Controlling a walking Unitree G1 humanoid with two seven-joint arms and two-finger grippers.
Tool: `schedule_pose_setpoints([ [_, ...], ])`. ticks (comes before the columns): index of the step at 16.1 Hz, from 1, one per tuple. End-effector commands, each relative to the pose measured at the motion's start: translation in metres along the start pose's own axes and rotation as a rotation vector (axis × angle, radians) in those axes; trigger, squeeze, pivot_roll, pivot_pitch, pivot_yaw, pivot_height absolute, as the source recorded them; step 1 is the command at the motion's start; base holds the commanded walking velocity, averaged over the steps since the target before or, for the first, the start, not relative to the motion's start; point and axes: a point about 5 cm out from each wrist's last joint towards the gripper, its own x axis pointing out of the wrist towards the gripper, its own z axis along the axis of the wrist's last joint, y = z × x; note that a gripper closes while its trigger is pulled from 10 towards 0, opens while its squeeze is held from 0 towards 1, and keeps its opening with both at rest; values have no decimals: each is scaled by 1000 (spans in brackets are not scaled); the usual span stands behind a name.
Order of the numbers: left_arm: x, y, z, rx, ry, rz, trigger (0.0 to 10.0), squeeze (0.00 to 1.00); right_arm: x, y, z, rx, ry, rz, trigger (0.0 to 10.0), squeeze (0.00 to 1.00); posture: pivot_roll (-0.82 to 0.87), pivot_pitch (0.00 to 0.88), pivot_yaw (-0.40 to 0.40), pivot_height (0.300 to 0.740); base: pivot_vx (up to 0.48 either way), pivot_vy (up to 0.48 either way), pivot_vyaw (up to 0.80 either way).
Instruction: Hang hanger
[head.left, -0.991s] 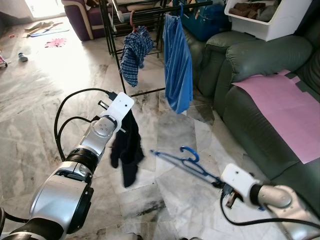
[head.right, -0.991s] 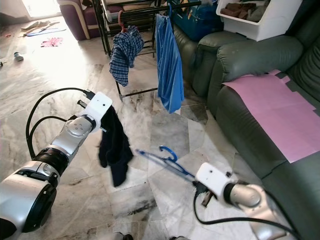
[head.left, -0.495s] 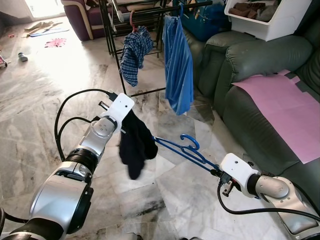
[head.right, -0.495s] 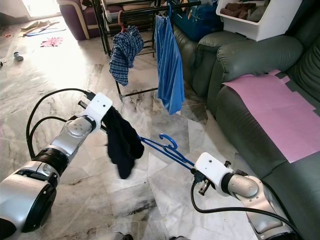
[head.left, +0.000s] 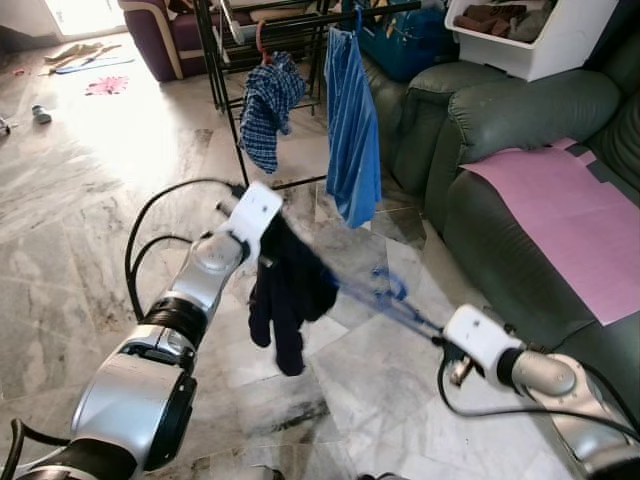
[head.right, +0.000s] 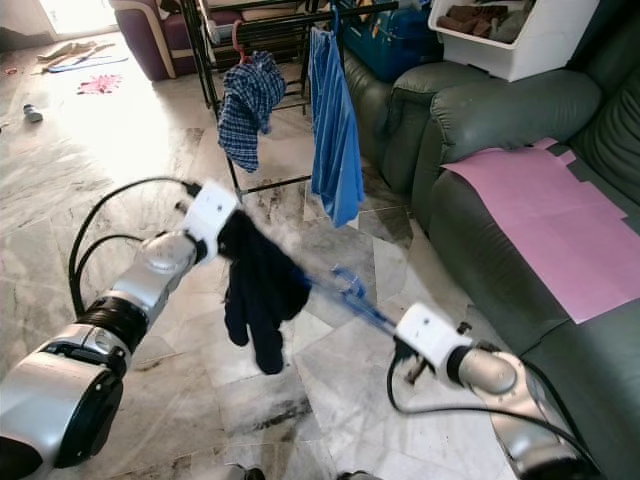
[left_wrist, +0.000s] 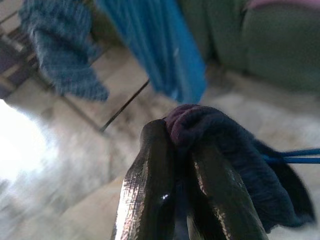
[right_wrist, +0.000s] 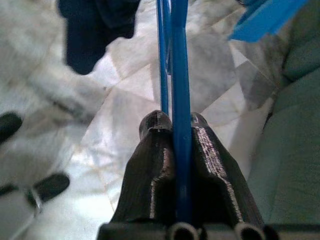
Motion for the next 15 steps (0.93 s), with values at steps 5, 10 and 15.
schedule_pose_setpoints([
  [5, -15, -10, 69, -188, -446, -221, 10000, 0, 14, 1, -29, 492, 28, -78, 10000, 0, -45, 78, -39, 740, 0, 0, 0],
  [10, -17, -33, 65, 13, -460, -252, 10000, 0, 10, 6, -26, 441, 28, -2, 10000, 0, -58, 83, -38, 740, 0, 0, 0],
  [15, -4, -12, 14, 36, -122, -23, 10000, 0, -34, 12, -17, 128, 42, 291, 10000, 0, -83, 88, -21, 740, 0, 0, 0],
])
